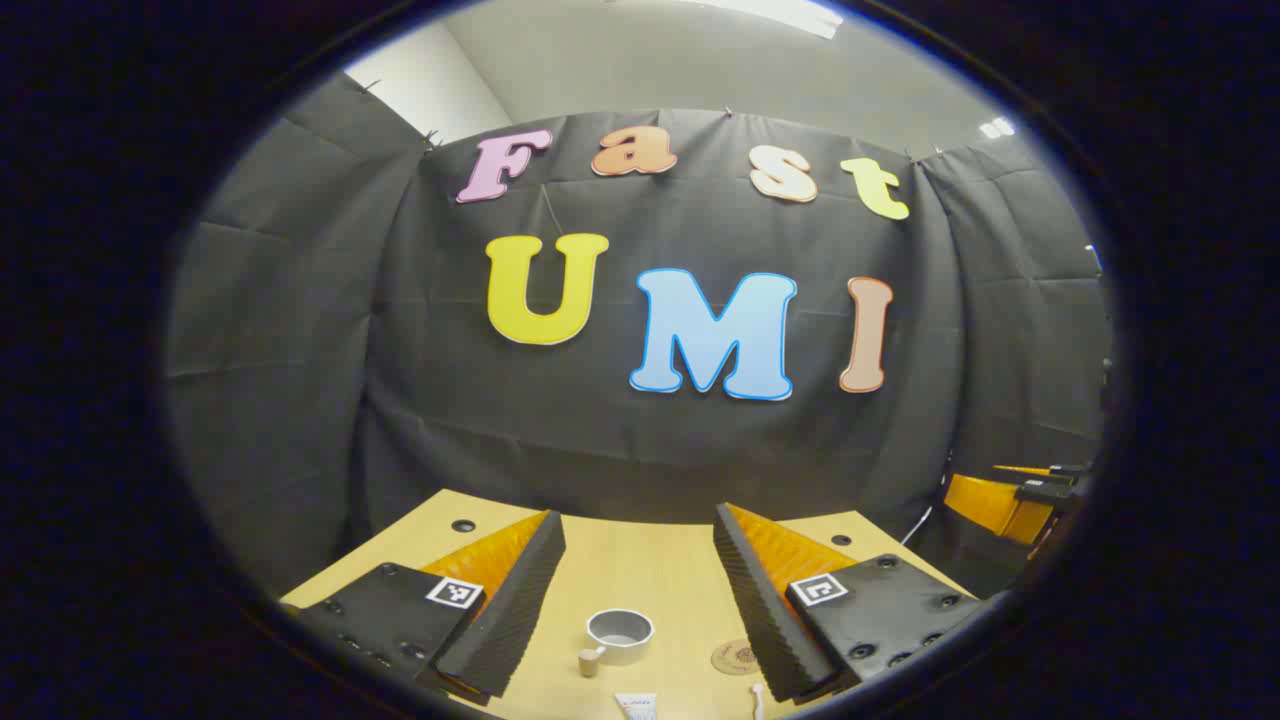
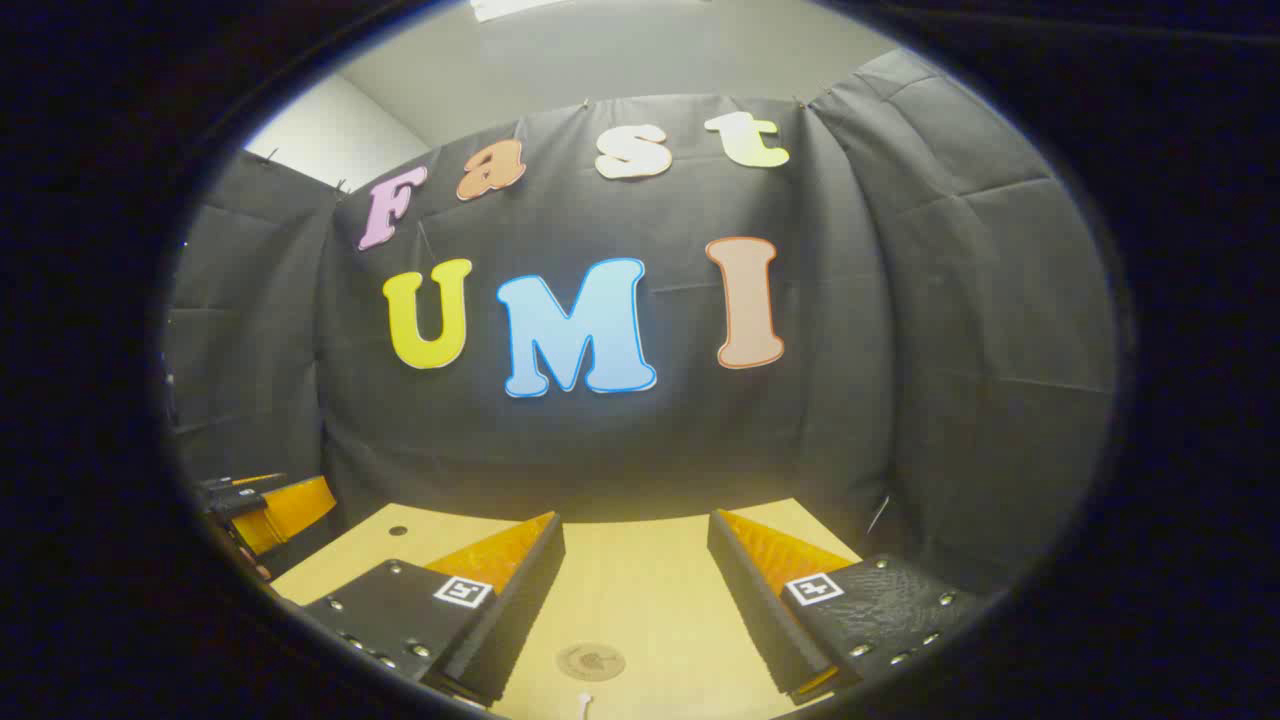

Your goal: Put the toothbrush and toothpaste on the desktop into the cup, then pick up the cup and place it on the coaster on the desktop.

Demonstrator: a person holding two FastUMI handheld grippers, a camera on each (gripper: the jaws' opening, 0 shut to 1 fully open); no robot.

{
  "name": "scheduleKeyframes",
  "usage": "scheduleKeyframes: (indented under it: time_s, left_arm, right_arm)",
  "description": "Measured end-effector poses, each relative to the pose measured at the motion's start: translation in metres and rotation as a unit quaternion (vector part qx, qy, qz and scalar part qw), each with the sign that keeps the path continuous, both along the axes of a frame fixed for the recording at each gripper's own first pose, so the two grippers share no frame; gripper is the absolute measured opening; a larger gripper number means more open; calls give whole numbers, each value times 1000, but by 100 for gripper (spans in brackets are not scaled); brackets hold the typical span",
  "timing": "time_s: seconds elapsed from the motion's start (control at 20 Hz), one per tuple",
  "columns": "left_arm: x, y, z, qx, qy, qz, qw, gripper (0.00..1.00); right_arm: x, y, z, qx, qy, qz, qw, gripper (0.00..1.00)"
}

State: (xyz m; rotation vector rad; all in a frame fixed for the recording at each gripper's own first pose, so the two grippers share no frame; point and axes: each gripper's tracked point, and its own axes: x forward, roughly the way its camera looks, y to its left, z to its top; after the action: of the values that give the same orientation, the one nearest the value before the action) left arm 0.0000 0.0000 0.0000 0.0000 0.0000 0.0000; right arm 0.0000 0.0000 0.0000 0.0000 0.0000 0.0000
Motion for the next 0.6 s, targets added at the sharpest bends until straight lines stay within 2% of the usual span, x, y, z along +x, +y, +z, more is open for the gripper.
scheduleKeyframes:
  time_s: [0.05, 0.2, 0.35, 0.4, 0.5, 0.55, 0.6]
  left_arm:
    - [1, -2, -2, 3, 3, -3, 1000, 93]
    - [2, -5, -7, 4, 11, -9, 1000, 93]
    - [2, -5, -8, 3, 19, -10, 1000, 98]
    - [2, -5, -8, 2, 21, -10, 1000, 93]
    - [0, -6, -8, 0, 25, -9, 1000, 93]
    - [0, -6, -10, -1, 27, -9, 1000, 98]
    - [1, -6, -10, -2, 29, -10, 1000, 95]
  right_arm:
    - [0, 2, -2, 1, 4, 2, 1000, 92]
    - [-1, 7, -8, 2, 13, 8, 1000, 91]
    - [-2, 12, -13, 4, 21, 14, 1000, 91]
    - [-2, 14, -13, 4, 23, 17, 1000, 91]
    - [-2, 18, -15, 2, 27, 21, 999, 91]
    - [-3, 20, -17, 1, 28, 23, 999, 91]
    - [-4, 23, -18, 0, 31, 26, 999, 91]
